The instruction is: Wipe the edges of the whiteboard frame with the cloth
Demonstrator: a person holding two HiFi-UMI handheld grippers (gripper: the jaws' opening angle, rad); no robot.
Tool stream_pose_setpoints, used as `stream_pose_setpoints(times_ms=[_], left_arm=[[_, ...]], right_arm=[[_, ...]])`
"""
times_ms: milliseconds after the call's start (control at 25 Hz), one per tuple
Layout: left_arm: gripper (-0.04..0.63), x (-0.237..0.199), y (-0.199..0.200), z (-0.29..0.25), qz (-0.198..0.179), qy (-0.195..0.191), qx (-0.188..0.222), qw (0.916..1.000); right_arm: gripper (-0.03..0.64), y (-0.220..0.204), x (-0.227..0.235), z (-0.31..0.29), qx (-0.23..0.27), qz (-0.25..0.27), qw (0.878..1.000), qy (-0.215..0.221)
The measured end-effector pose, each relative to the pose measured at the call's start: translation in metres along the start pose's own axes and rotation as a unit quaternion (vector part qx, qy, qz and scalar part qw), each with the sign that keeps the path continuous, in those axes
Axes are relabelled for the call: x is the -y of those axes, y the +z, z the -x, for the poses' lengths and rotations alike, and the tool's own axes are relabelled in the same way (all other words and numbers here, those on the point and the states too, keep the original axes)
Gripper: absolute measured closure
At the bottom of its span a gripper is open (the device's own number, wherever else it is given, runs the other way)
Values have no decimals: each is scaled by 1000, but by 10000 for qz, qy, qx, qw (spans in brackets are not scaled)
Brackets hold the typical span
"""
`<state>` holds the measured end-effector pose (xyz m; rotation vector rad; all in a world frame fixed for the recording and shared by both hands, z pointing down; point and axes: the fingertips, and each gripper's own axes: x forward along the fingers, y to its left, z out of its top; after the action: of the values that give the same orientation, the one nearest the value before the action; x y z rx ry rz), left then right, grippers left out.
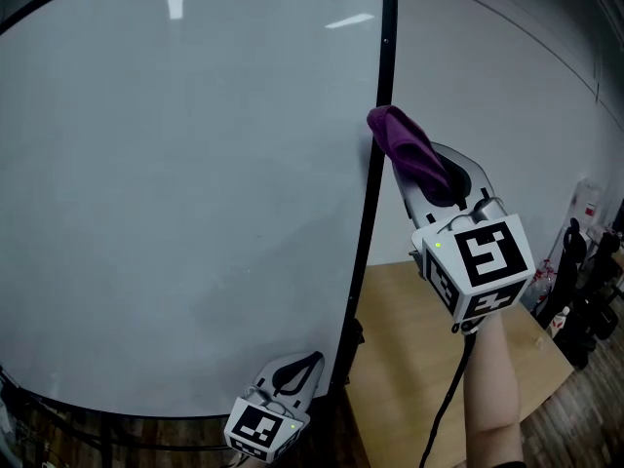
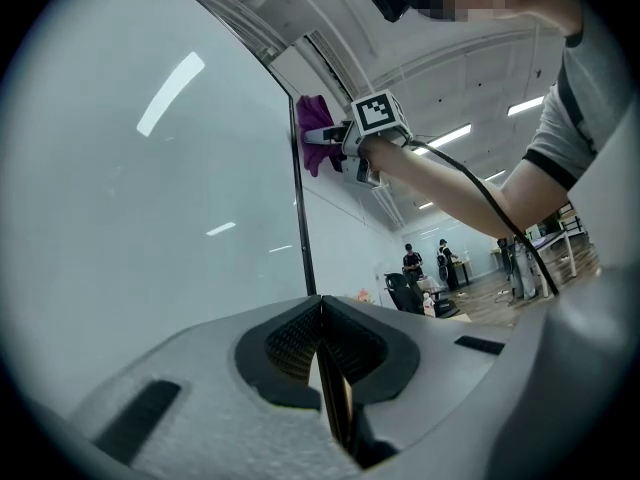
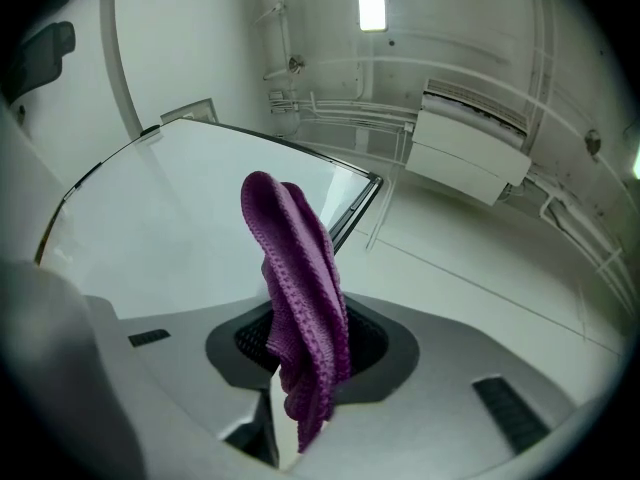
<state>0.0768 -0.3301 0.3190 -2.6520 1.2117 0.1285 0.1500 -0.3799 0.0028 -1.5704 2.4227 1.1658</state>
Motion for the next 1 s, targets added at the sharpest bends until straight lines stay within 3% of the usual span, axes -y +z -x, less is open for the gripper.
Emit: stream_pose_setpoints(times_ms=[280,760,1000], left_arm=[[577,-9,9,5,158,117,-15,9998],[577,-37,20,34,21,552,72,9984],[577,-46,21,45,-1,736,67,9973]], right_arm=[[511,20,16,-20,24,340,9993,-123],[511,38,26,-36,103,300,9993,-213],[511,58,26,-36,226,594,9977,-232]])
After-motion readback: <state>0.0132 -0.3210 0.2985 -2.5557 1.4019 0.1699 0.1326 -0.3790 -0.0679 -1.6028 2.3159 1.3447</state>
